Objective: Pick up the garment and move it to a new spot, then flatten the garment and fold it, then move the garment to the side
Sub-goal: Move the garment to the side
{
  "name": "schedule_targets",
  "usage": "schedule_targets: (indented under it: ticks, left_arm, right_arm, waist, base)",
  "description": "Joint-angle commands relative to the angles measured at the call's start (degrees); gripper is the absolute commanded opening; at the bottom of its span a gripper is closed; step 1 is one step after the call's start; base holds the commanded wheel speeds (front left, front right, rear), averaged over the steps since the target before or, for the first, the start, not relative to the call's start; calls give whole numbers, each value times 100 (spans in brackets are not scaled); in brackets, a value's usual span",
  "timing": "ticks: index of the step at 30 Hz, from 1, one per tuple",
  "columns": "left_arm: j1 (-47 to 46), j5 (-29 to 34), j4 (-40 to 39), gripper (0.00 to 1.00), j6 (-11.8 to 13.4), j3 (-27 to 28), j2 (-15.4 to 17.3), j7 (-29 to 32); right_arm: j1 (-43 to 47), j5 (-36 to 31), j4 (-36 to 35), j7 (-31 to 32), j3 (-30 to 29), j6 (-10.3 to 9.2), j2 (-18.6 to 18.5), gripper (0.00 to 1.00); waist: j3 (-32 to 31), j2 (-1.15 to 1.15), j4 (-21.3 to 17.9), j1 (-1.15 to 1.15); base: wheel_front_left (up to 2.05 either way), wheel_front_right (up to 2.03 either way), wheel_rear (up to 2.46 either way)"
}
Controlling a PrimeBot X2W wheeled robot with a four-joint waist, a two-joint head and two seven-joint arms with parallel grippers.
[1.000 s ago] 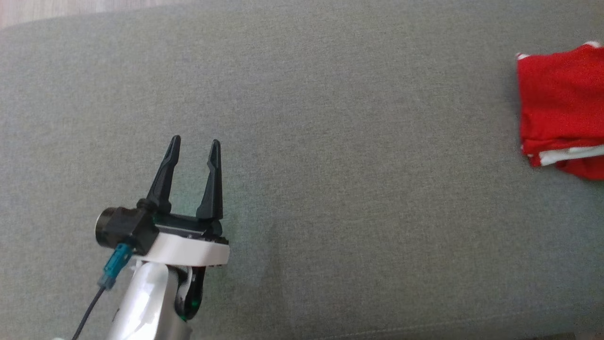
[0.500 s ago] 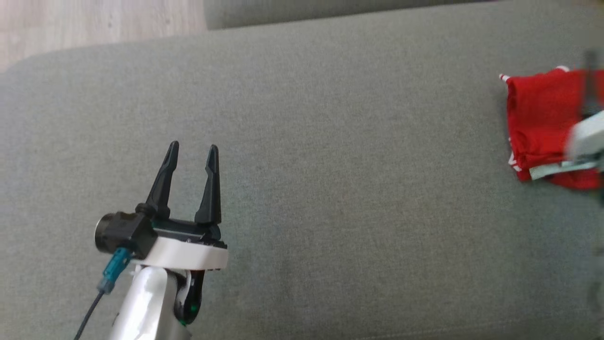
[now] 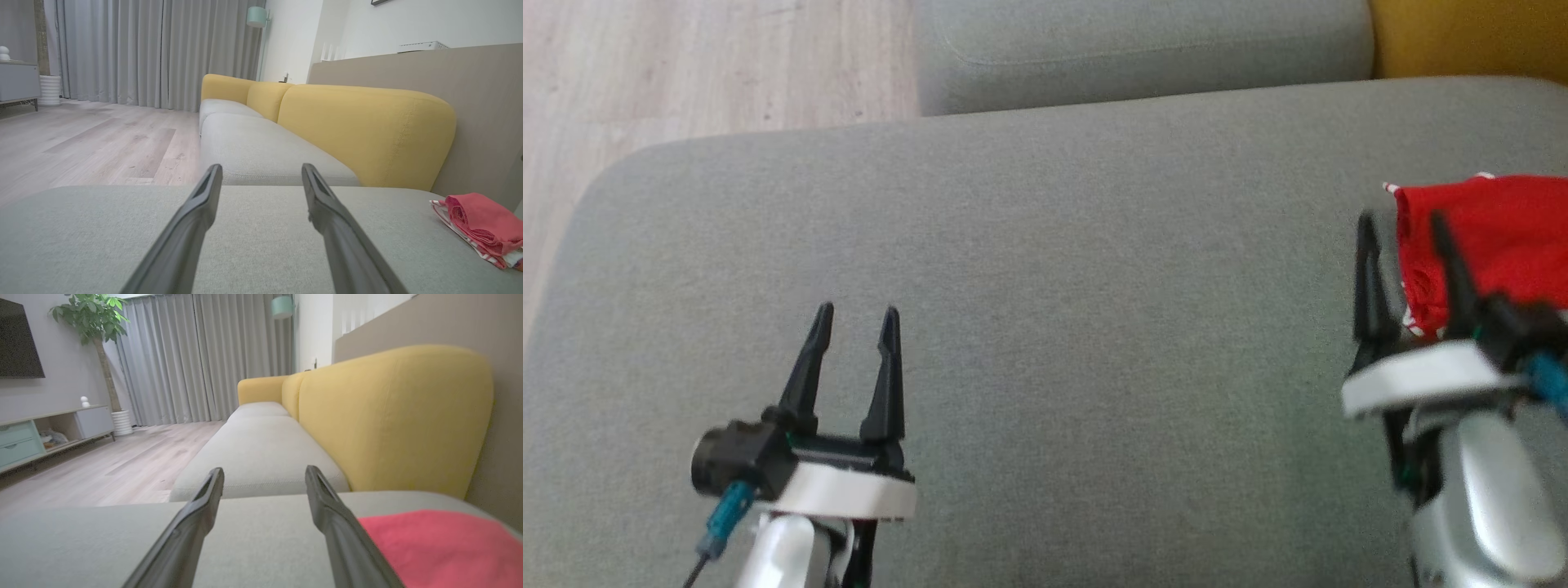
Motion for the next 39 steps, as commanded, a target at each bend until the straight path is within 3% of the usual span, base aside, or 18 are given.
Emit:
schedule_targets:
  ticks: [1, 10, 39]
  left_arm:
    - [-29, -50, -191, 100, 42, 180, 25, -29]
    - [411, -81, -239, 100, 200, 234, 25, -29]
    - [407, -451, -37, 100, 215, 285, 25, -29]
  right_arm:
    - [83, 272, -128, -151, 241, -11, 40, 100]
    - [830, 558, 130, -404, 558, -11, 42, 100]
    - [974, 648, 18, -413, 687, -11, 43, 100]
  waist:
    - [-70, 0, 71, 1]
    - [-156, 0, 139, 1]
    - [-233, 0, 77, 1]
  base:
    - [0, 0, 0]
    - [0, 0, 0]
    - [0, 0, 0]
